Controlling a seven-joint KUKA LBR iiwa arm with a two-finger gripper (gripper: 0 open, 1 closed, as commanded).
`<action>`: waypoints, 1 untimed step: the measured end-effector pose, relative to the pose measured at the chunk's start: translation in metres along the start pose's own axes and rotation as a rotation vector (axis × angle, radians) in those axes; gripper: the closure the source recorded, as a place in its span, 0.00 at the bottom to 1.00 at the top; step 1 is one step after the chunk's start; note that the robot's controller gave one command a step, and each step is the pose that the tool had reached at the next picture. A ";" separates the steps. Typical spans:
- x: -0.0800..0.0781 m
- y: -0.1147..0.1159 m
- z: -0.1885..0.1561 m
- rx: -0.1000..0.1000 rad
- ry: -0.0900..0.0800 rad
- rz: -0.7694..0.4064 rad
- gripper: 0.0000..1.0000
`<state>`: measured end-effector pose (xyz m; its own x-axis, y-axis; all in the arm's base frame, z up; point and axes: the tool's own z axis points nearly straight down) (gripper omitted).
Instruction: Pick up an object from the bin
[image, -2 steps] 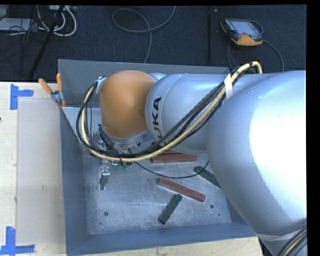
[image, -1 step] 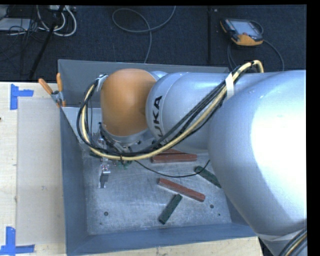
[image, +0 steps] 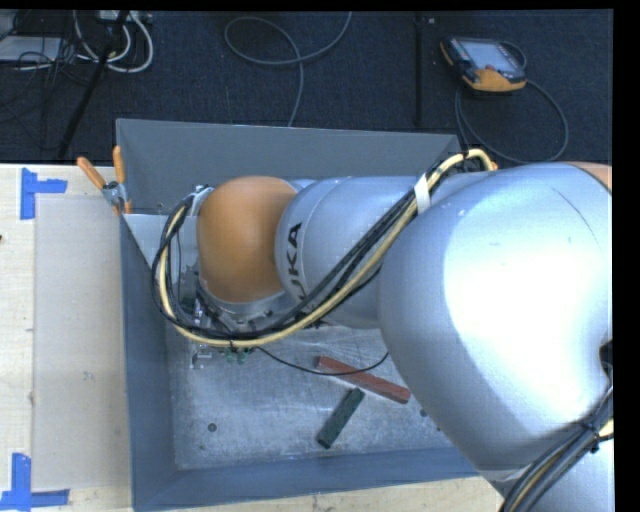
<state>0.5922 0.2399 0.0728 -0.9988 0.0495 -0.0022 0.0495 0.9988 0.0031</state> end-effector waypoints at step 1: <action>0.000 0.000 0.000 0.000 0.000 0.001 1.00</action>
Offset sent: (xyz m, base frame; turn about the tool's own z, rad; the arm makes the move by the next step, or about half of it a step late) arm -0.0666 0.0025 0.0600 -0.4376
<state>0.5922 0.2399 0.0728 -0.9987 0.0505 -0.0020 0.0505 0.9987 0.0036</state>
